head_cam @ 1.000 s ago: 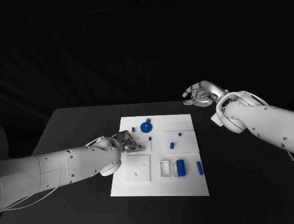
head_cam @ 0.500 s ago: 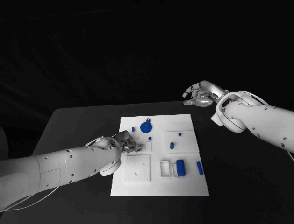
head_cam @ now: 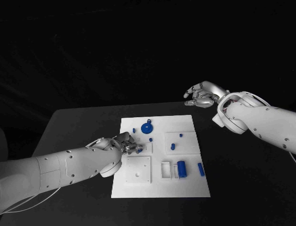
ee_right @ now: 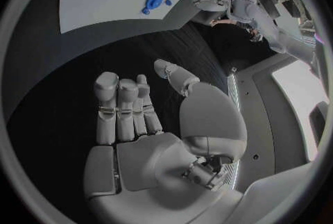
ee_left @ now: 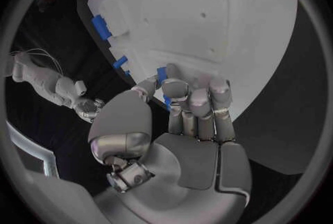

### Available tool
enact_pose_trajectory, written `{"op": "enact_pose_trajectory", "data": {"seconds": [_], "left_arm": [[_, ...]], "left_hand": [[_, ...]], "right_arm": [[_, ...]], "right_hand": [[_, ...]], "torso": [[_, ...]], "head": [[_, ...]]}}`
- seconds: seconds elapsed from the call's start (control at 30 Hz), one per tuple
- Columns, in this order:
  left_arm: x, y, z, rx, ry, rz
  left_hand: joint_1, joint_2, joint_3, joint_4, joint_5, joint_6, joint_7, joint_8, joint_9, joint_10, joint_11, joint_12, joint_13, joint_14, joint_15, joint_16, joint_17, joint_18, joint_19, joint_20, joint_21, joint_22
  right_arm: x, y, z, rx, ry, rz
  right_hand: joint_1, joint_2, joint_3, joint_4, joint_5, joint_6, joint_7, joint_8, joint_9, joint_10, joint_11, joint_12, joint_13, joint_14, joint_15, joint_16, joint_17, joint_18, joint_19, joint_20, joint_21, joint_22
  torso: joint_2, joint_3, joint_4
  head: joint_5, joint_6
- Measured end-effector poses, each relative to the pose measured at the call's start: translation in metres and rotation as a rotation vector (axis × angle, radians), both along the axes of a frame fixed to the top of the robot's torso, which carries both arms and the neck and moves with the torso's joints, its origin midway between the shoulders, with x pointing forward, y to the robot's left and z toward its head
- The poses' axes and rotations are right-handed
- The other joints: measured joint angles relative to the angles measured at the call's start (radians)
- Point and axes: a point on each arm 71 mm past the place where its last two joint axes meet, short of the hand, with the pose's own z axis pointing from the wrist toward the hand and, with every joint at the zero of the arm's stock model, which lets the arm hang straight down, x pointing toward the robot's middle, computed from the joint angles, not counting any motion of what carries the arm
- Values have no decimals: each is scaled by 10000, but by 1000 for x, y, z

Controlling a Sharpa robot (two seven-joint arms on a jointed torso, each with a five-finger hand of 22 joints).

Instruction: Assemble the parts on the task board

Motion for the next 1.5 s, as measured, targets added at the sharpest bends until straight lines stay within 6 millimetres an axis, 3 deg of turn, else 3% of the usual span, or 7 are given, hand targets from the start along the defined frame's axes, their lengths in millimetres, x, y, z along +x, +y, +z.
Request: {"op": "enact_pose_trajectory", "data": {"seconds": [0.07,0.6,0.7,1.17,1.37,1.5], "left_arm": [[0,0,0,-33,21,-3],[-1,2,-1,-408,174,91],[-2,6,-1,-646,206,191],[-1,19,1,-2118,280,837],[0,25,3,-2907,615,1160],[3,27,8,-3675,917,1282]], "left_hand": [[44,44,149,-273,148,-16,16,-47,-15,-21,21,0,0,-19,19,-49,0,-6,0,0,0,0],[442,17,-16,-439,-29,-87,86,-105,-49,-75,64,-91,-59,-70,78,-152,-68,-13,0,1,0,-1],[484,56,-16,-439,-527,-149,135,-106,-42,-139,38,-91,-72,-87,97,-190,-90,-14,0,1,0,-2],[644,216,-43,-467,-1564,-440,192,-168,98,-338,122,-263,-120,-206,159,-348,-172,-81,1,1,-144,-40],[802,377,-43,-467,-2257,-928,249,-313,179,-483,228,-263,-129,-290,214,-376,-184,-105,-54,56,-194,-40],[848,424,-43,-467,-2432,-1093,261,-317,243,-627,266,-263,-129,-330,250,-376,-184,-155,-144,72,-247,-40]], "right_arm": [[0,0,0,-1,2,1],[0,0,-1,-10,28,-3],[0,0,-1,-11,37,1],[0,-2,-2,-24,68,-29],[-1,-1,-3,-20,94,16],[-3,2,-3,-1,124,114]], "right_hand": [[0,0,0,0,0,0,0,0,0,0,0,-1,0,0,0,0,0,0,0,0,0,0],[0,-1,0,0,39,4,-4,0,-1,0,0,-3,1,0,0,0,-3,0,0,0,0,-2],[1,-1,0,0,39,5,-5,0,-1,0,0,-3,1,0,0,0,-3,0,0,0,0,-2],[1,-1,0,0,39,18,-17,0,7,0,0,-5,2,0,0,0,-4,-1,0,0,0,-4],[1,-1,0,0,39,22,-20,0,6,0,0,-24,3,0,0,0,-5,0,0,0,0,-4],[1,-1,0,0,39,25,-21,0,6,0,0,-24,-6,0,0,0,-5,0,0,0,0,-5]], "torso": [[0,0,0],[7,-3,2],[9,-4,2],[5,-10,-4],[3,-12,2],[2,-12,2]], "head": [[-6,-1],[-11,-19],[-11,-20],[-60,31],[-74,51],[-79,70]]}}
